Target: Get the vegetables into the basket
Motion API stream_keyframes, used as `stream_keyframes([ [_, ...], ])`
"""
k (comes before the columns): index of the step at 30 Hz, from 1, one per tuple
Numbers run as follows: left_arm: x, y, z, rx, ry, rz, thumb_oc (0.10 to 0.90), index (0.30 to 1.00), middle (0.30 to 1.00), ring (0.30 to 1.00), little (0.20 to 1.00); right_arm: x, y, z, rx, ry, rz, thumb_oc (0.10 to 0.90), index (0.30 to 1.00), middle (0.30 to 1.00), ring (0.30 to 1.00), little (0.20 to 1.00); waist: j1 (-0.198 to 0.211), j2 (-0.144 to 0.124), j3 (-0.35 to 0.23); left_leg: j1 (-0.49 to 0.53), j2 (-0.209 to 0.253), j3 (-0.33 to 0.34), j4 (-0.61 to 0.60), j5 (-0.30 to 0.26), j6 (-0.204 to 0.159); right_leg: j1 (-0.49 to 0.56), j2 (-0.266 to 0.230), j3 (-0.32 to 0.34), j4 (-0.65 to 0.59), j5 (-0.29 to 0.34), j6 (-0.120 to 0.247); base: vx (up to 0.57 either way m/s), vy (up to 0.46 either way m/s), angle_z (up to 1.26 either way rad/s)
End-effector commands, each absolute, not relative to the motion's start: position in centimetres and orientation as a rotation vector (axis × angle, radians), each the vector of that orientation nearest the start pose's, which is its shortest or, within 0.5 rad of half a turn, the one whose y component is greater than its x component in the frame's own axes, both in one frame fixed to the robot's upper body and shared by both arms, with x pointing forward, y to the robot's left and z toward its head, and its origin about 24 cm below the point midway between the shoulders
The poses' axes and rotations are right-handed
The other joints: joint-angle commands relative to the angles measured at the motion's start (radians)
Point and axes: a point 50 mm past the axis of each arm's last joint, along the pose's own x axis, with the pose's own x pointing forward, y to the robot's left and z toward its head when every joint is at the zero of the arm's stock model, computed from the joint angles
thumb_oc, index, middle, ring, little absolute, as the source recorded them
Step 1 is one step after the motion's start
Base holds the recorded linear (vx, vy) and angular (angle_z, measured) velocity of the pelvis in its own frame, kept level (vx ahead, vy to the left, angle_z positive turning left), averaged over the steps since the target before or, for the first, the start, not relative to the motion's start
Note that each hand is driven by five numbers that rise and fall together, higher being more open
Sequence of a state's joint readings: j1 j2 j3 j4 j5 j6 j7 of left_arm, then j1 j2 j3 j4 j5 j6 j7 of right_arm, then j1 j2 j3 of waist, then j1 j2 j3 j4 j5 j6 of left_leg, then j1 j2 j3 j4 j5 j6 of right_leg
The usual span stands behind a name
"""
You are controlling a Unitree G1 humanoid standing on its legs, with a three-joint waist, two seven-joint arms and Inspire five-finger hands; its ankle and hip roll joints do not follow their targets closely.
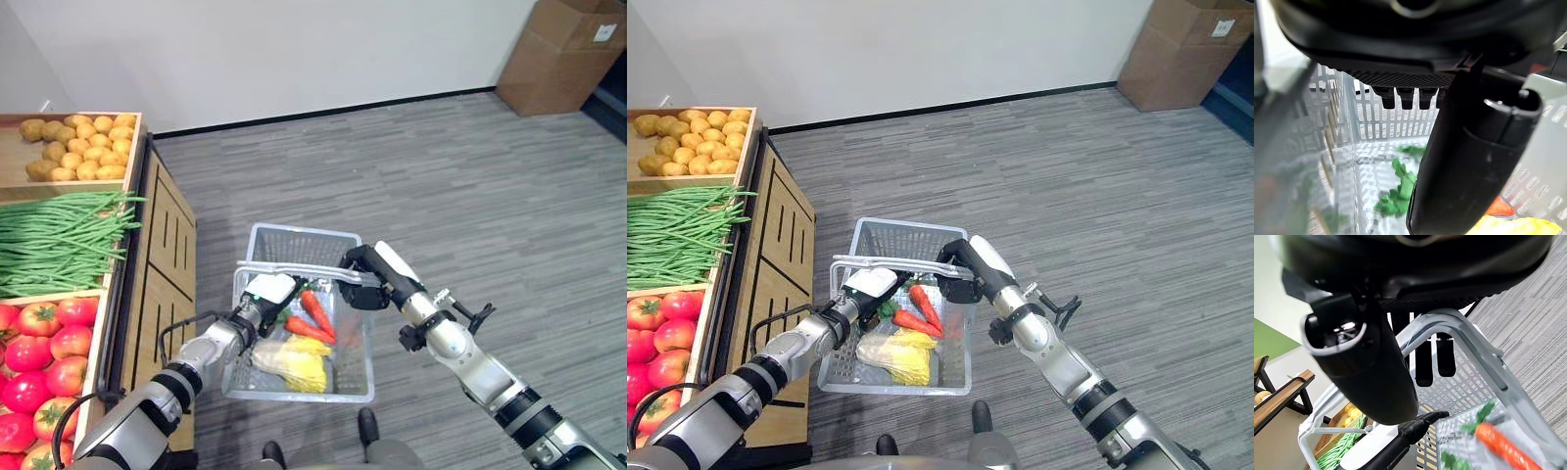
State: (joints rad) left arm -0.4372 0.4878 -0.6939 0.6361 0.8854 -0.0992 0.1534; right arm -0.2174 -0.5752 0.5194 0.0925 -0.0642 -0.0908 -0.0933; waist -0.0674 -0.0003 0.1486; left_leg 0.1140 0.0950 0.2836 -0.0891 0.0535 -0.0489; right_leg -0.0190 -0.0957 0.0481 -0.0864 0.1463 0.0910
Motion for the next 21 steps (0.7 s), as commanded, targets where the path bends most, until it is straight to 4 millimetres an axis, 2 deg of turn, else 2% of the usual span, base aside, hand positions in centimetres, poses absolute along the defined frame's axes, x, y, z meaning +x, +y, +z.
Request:
stream_keyframes([
  [1,31.3,12.5,2.9,1.534,-0.336,-0.522,0.9,1.0,1.0,1.0,1.0,28.6,-13.3,12.4,-0.533,-0.489,0.289,0.4,0.3,0.3,0.3,0.3,0.017,-0.017,-0.099,-0.014,0.019,-0.054,0.002,-0.016,-0.031,0.065,-0.054,-0.086,0.0,-0.063,0.081,0.0,0.0,0.0],
  [2,30.5,10.8,4.0,1.424,-0.421,-0.569,0.9,1.0,1.0,1.0,1.0,28.9,-13.9,11.9,-0.544,-0.46,0.256,0.4,0.3,0.3,0.3,0.3,0.023,-0.016,-0.098,-0.017,0.018,-0.06,0.002,-0.016,-0.03,0.067,-0.055,-0.09,0.0,-0.063,0.08,0.0,0.0,0.0],
  [5,30.1,10.5,4.3,1.387,-0.429,-0.587,0.9,1.0,1.0,1.0,1.0,29.1,-14.2,11.7,-0.549,-0.447,0.237,0.4,0.3,0.3,0.3,0.3,0.024,-0.016,-0.099,-0.018,0.018,-0.063,0.002,-0.016,-0.029,0.069,-0.056,-0.094,0.0,-0.064,0.08,0.0,0.0,0.0],
  [6,28.8,8.8,5.7,1.215,-0.5,-0.651,0.9,1.0,1.0,1.0,1.0,29.5,-15.1,10.9,-0.57,-0.407,0.183,0.4,0.3,0.3,0.3,0.3,0.032,-0.015,-0.098,-0.02,0.014,-0.071,0.002,-0.016,-0.026,0.072,-0.057,-0.1,0.0,-0.064,0.08,0.0,0.0,0.0],
  [7,28.5,8.7,6.0,1.168,-0.495,-0.664,0.9,1.0,1.0,1.0,1.0,29.7,-15.4,10.7,-0.572,-0.395,0.165,0.4,0.3,0.3,0.3,0.3,0.034,-0.015,-0.1,-0.021,0.013,-0.074,0.002,-0.015,-0.025,0.073,-0.058,-0.101,-0.001,-0.064,0.08,0.0,0.0,0.0],
  [10,26.6,7.7,7.0,0.879,-0.47,-0.78,0.9,1.0,1.0,1.0,1.0,30.2,-16.2,9.5,-0.58,-0.335,0.108,0.4,0.3,0.3,0.3,0.3,0.04,-0.015,-0.103,-0.024,0.011,-0.083,0.002,-0.014,-0.022,0.075,-0.061,-0.106,-0.001,-0.061,0.079,-0.01,0.003,0.11],
  [13,25.5,7.8,7.1,0.642,-0.388,-0.805,0.9,1.0,1.0,1.0,1.0,30.7,-17.3,7.7,-0.589,-0.246,0.048,0.4,0.3,0.3,0.3,0.3,0.049,-0.014,-0.104,-0.028,0.007,-0.09,0.002,-0.011,-0.021,0.076,-0.063,-0.112,-0.001,-0.058,0.079,-0.02,0.005,0.13],
  [15,24.9,8.1,6.9,0.55,-0.337,-0.826,0.9,1.0,1.0,1.0,1.0,30.8,-18.1,6.6,-0.609,-0.189,0.01,0.4,0.3,0.3,0.3,0.3,0.054,-0.014,-0.106,-0.031,0.007,-0.097,0.002,-0.01,-0.02,0.076,-0.065,-0.116,-0.001,-0.057,0.077,-0.02,-0.001,0.07],
  [16,24.3,8.6,6.9,0.479,-0.307,-0.846,0.9,1.0,1.0,1.0,1.0,31.0,-19.2,5.3,-0.638,-0.119,-0.033,0.4,0.3,0.3,0.3,0.3,0.062,-0.012,-0.108,-0.031,0.006,-0.1,0.002,-0.01,-0.019,0.076,-0.066,-0.118,-0.001,-0.057,0.076,-0.01,-0.003,0.05],
  [19,23.8,9.6,6.6,0.438,-0.257,-0.846,0.9,1.0,1.0,1.0,1.0,30.9,-20.5,3.9,-0.672,-0.042,-0.078,0.4,0.3,0.3,0.3,0.3,0.07,-0.013,-0.108,-0.034,0.005,-0.107,0.002,-0.009,-0.02,0.078,-0.065,-0.122,-0.001,-0.057,0.076,-0.01,-0.004,0.06],
  [21,23.4,10.6,5.6,0.415,-0.193,-0.819,0.9,1.0,1.0,1.0,1.0,30.5,-21.8,2.6,-0.666,0.031,-0.125,0.4,0.3,0.3,0.3,0.3,0.077,-0.012,-0.107,-0.036,0.005,-0.113,0.002,-0.007,-0.02,0.078,-0.066,-0.125,-0.001,-0.056,0.075,-0.01,-0.008,0.1],
])
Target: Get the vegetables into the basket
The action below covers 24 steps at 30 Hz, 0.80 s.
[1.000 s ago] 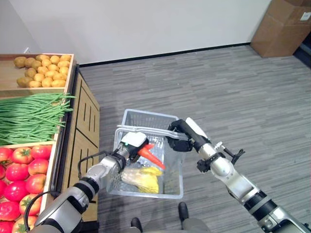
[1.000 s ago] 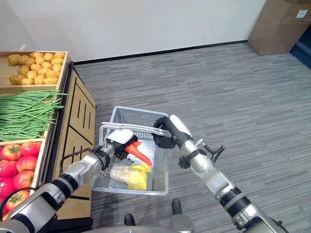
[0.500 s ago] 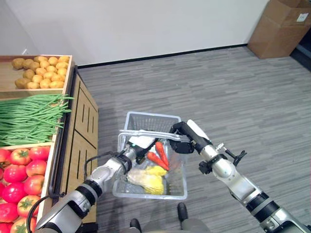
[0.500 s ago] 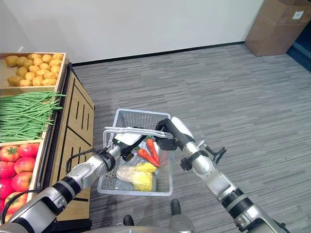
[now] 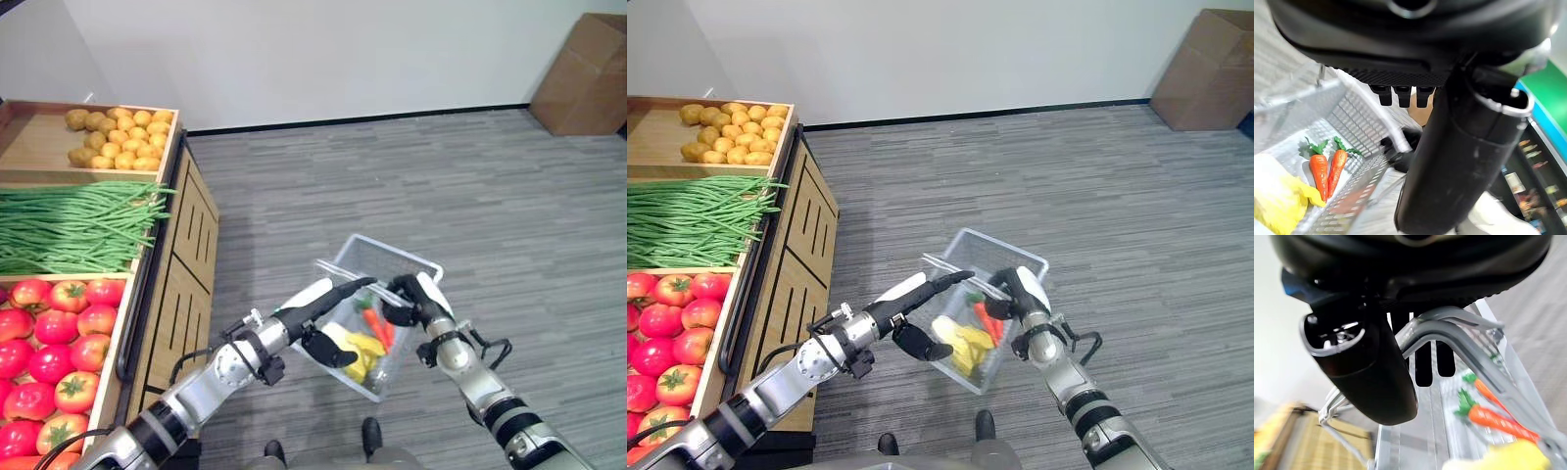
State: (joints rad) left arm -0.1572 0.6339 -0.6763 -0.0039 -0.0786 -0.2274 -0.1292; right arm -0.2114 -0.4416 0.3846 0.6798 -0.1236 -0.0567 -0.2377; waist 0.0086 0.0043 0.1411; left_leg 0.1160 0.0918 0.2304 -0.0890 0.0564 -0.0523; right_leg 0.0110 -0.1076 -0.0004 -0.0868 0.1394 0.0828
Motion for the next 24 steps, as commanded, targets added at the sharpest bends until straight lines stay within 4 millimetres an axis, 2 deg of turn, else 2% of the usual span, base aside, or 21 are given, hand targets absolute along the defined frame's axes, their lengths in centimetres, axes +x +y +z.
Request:
stream_keyframes([
  [1,23.3,11.1,5.2,0.429,-0.174,-0.812,0.9,1.0,1.0,1.0,1.0,30.3,-22.3,2.0,-0.669,0.062,-0.134,0.4,0.3,0.3,0.3,0.3,0.003,-0.017,-0.099,-0.039,0.007,-0.063,0.002,-0.009,-0.017,0.048,-0.053,-0.078,0.0,-0.049,0.083,-0.01,-0.012,0.05],
  [3,23.1,12.4,4.3,0.477,-0.135,-0.763,0.9,1.0,1.0,1.0,1.0,29.7,-23.5,1.0,-0.671,0.124,-0.166,0.4,0.3,0.3,0.3,0.3,0.01,-0.019,-0.095,-0.042,0.007,-0.068,0.002,-0.006,-0.017,0.048,-0.053,-0.082,0.0,-0.049,0.082,-0.02,-0.02,0.04],
  [4,22.7,14.3,1.6,0.494,0.003,-0.683,0.9,1.0,1.0,1.0,1.0,28.8,-25.2,-0.2,-0.665,0.199,-0.217,0.4,0.3,0.3,0.3,0.3,0.016,-0.021,-0.09,-0.046,0.008,-0.073,0.002,-0.002,-0.017,0.047,-0.052,-0.085,0.0,-0.047,0.082,-0.01,-0.027,0.04],
  [6,22.0,15.8,-0.9,0.502,0.126,-0.623,0.9,1.0,1.0,1.0,1.0,28.2,-26.1,-0.7,-0.671,0.237,-0.234,0.4,0.3,0.3,0.3,0.3,0.019,-0.022,-0.087,-0.05,0.008,-0.076,0.002,0.001,-0.018,0.046,-0.052,-0.086,0.0,-0.047,0.082,-0.01,-0.023,0.07],
  [7,21.4,17.0,-2.6,0.5,0.217,-0.564,0.9,1.0,1.0,1.0,1.0,27.9,-26.8,-0.9,-0.694,0.257,-0.238,0.4,0.3,0.3,0.3,0.3,0.021,-0.023,-0.084,-0.052,0.009,-0.077,0.002,0.003,-0.018,0.044,-0.052,-0.087,0.0,-0.046,0.082,-0.01,-0.03,0.13],
  [8,20.3,18.4,-5.3,0.51,0.344,-0.484,0.9,1.0,1.0,1.0,1.0,27.1,-28.0,-1.4,-0.713,0.298,-0.263,0.4,0.3,0.3,0.3,0.3,0.021,-0.022,-0.081,-0.055,0.01,-0.08,0.002,0.006,-0.019,0.042,-0.051,-0.088,0.0,-0.045,0.081,-0.01,-0.027,0.11],
  [10,18.6,20.1,-8.2,0.515,0.504,-0.371,0.9,1.0,1.0,1.0,1.0,26.4,-29.0,-2.1,-0.722,0.354,-0.292,0.4,0.3,0.3,0.3,0.3,0.025,-0.025,-0.079,-0.059,0.012,-0.081,0.002,0.009,-0.019,0.038,-0.05,-0.09,0.0,-0.044,0.08,-0.01,-0.019,0.05],
  [12,18.0,20.2,-9.1,0.5,0.547,-0.344,0.9,1.0,1.0,1.0,1.0,26.1,-29.5,-2.4,-0.724,0.376,-0.309,0.4,0.3,0.3,0.3,0.3,0.025,-0.023,-0.078,-0.06,0.012,-0.081,0.002,0.01,-0.02,0.037,-0.05,-0.092,0.0,-0.045,0.08,0.0,-0.006,0.02],
  [13,16.2,21.2,-11.3,0.492,0.689,-0.241,0.9,1.0,1.0,1.0,1.0,25.2,-30.3,-3.2,-0.742,0.435,-0.332,0.4,0.3,0.3,0.3,0.3,0.026,-0.024,-0.077,-0.061,0.015,-0.081,0.002,0.012,-0.021,0.035,-0.048,-0.091,0.0,-0.043,0.078,0.0,-0.03,0.04],
  [16,14.1,22.3,-13.4,0.479,0.85,-0.128,0.9,1.0,1.0,1.0,1.0,24.2,-31.5,-4.1,-0.751,0.513,-0.37,0.4,0.3,0.3,0.3,0.3,0.027,-0.024,-0.075,-0.062,0.017,-0.078,0.002,0.014,-0.024,0.033,-0.044,-0.09,0.0,-0.044,0.076,0.0,-0.019,0.03],
  [19,13.2,22.6,-14.2,0.481,0.914,-0.092,0.9,1.0,1.0,1.0,1.0,23.8,-31.8,-4.5,-0.744,0.544,-0.381,0.4,0.3,0.3,0.3,0.3,0.027,-0.023,-0.073,-0.062,0.02,-0.076,0.002,0.015,-0.026,0.031,-0.042,-0.09,0.0,-0.044,0.073,0.01,-0.01,-0.01],
  [20,10.7,23.5,-15.4,0.476,1.067,0.003,0.9,1.0,1.0,1.0,1.0,22.8,-32.1,-5.6,-0.679,0.608,-0.418,0.4,0.3,0.3,0.3,0.3,0.025,-0.02,-0.072,-0.062,0.023,-0.072,0.002,0.015,-0.029,0.029,-0.037,-0.084,0.0,-0.045,0.071,0.02,-0.025,-0.03],
  [24,9.4,23.9,-15.8,0.523,1.125,0.003,0.9,1.0,1.0,1.0,1.0,22.4,-32.1,-6.1,-0.648,0.64,-0.427,0.4,0.3,0.3,0.3,0.3,0.028,-0.017,-0.071,-0.061,0.027,-0.069,0.002,0.015,-0.032,0.028,-0.034,-0.082,0.0,-0.048,0.068,0.02,-0.016,-0.02],
])
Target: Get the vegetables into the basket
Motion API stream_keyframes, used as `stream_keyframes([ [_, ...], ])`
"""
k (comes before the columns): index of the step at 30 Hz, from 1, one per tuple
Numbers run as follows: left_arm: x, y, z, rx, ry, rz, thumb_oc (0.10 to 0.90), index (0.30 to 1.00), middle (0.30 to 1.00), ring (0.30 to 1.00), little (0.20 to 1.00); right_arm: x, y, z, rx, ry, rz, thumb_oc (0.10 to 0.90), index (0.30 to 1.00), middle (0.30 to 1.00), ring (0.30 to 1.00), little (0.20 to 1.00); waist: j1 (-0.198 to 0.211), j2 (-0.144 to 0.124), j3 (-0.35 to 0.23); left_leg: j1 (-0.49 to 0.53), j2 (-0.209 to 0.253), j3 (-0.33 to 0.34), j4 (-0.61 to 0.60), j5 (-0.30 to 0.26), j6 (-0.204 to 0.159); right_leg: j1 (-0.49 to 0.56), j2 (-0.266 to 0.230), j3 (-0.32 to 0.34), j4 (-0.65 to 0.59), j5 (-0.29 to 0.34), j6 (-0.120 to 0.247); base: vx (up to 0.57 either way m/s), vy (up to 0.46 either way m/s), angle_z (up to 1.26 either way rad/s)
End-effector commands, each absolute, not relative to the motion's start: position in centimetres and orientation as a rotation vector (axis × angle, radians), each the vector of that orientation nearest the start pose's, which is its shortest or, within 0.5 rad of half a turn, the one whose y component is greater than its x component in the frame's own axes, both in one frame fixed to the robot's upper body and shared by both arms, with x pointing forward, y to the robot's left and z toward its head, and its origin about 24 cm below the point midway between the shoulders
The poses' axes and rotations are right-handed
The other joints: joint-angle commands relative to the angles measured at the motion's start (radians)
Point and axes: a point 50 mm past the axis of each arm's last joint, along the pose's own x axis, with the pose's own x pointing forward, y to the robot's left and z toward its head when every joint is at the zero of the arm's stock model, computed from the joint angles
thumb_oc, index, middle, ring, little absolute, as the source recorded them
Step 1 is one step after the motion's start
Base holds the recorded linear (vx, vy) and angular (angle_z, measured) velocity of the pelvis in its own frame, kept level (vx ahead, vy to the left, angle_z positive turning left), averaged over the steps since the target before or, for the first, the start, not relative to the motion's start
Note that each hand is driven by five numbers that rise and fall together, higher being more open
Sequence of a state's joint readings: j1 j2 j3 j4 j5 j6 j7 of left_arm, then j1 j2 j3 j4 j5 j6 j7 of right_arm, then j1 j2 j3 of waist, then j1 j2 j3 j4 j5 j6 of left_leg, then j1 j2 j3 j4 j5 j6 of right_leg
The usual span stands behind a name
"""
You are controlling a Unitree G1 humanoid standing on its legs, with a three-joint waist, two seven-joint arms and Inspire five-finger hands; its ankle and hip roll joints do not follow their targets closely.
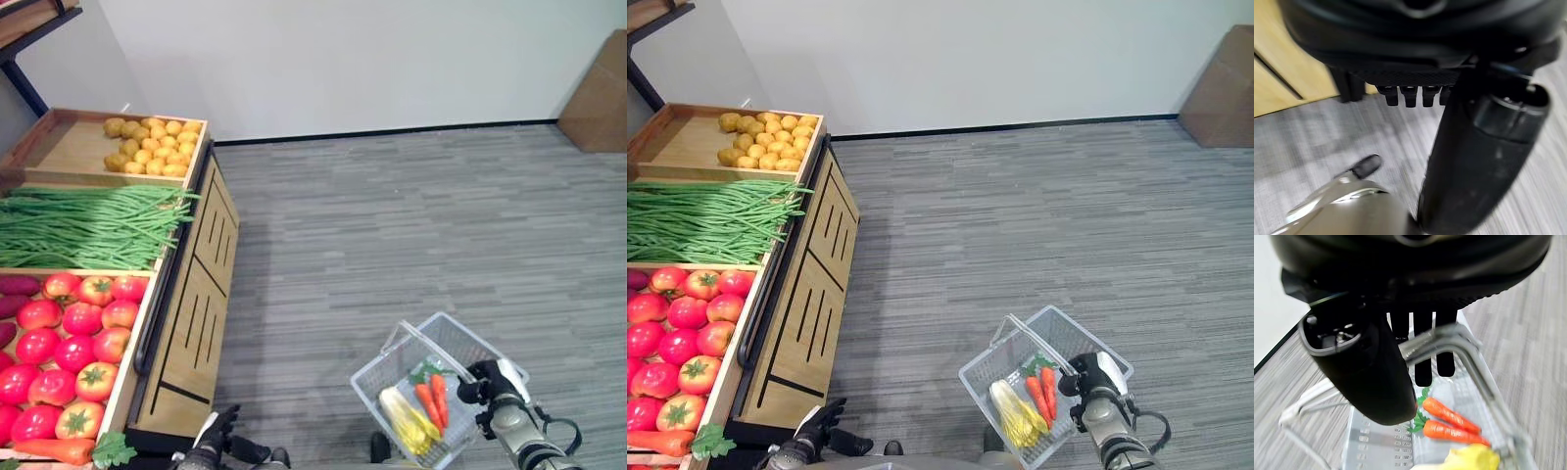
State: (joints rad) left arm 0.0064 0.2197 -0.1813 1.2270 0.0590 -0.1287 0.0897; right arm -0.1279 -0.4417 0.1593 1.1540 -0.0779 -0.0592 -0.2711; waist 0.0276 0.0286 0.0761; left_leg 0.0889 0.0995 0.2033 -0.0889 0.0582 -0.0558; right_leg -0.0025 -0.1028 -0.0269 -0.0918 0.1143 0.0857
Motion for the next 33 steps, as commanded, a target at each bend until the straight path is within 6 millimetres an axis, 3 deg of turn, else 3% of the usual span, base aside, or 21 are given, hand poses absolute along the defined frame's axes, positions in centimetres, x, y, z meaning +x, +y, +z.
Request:
stream_keyframes([
  [1,8.3,24.0,-16.0,0.539,1.166,0.001,0.9,1.0,1.0,1.0,1.0,22.0,-32.4,-6.3,-0.646,0.657,-0.434,0.4,0.3,0.3,0.3,0.3,0.012,-0.04,-0.007,-0.033,0.021,-0.042,0.002,0.013,-0.029,0.042,-0.037,-0.056,0.004,-0.024,0.064,0.0,0.0,0.0],
  [9,6.3,23.9,-16.5,0.564,1.227,-0.009,0.9,1.0,1.0,1.0,1.0,21.4,-33.5,-6.1,-0.63,0.674,-0.492,0.4,0.3,0.3,0.3,0.3,0.019,-0.034,-0.001,-0.038,0.025,-0.047,0.002,0.018,-0.032,0.042,-0.031,-0.062,0.004,-0.029,0.062,0.0,0.0,0.0],
  [10,6.3,23.9,-16.5,0.564,1.227,-0.009,0.9,1.0,1.0,1.0,1.0,21.4,-33.5,-6.1,-0.63,0.674,-0.492,0.459,0.382,0.382,0.382,0.382,0.019,-0.034,-0.001,-0.038,0.025,-0.047,0.002,0.018,-0.032,0.042,-0.031,-0.062,0.004,-0.029,0.062,0.0,0.0,0.0],
  [11,6.2,23.8,-16.5,0.57,1.231,-0.007,0.9,1.0,1.0,1.0,1.0,21.2,-33.9,-6.0,-0.632,0.679,-0.508,0.459,0.382,0.382,0.382,0.382,0.02,-0.032,0.002,-0.04,0.026,-0.049,0.002,0.019,-0.032,0.042,-0.03,-0.063,0.004,-0.029,0.061,0.0,0.0,0.0],
  [12,6.1,23.8,-16.5,0.565,1.233,0.001,0.9,1.0,1.0,1.0,1.0,21.1,-34.2,-5.9,-0.635,0.688,-0.525,0.659,0.662,0.662,0.662,0.662,0.022,-0.031,0.005,-0.041,0.027,-0.051,0.002,0.02,-0.033,0.041,-0.03,-0.065,0.004,-0.029,0.061,0.0,0.0,0.0],
  [13,6.1,23.8,-16.5,0.565,1.233,0.001,0.9,1.0,1.0,1.0,1.0,21.1,-34.3,-5.9,-0.635,0.688,-0.525,0.9,1.0,1.0,1.0,1.0,0.021,-0.03,0.005,-0.041,0.027,-0.051,0.002,0.02,-0.033,0.041,-0.03,-0.065,0.004,-0.029,0.061,0.0,0.0,0.0],
  [23,6.1,23.6,-16.6,0.556,1.237,0.013,0.9,1.0,1.0,1.0,1.0,19.9,-35.4,-6.1,-0.619,0.736,-0.595,0.9,1.0,1.0,1.0,1.0,0.025,-0.029,0.009,-0.044,0.027,-0.057,0.002,0.02,-0.033,0.041,-0.028,-0.073,0.004,-0.032,0.061,0.0,0.0,0.0],
  [33,5.8,23.4,-16.7,0.525,1.252,0.03,0.9,1.0,1.0,1.0,1.0,17.5,-34.2,-8.3,-0.526,0.807,-0.591,0.9,1.0,1.0,1.0,1.0,0.014,-0.033,0.0,-0.034,0.02,-0.056,0.002,0.011,-0.03,0.045,-0.032,-0.07,0.004,-0.031,0.062,0.0,0.0,0.0],
])
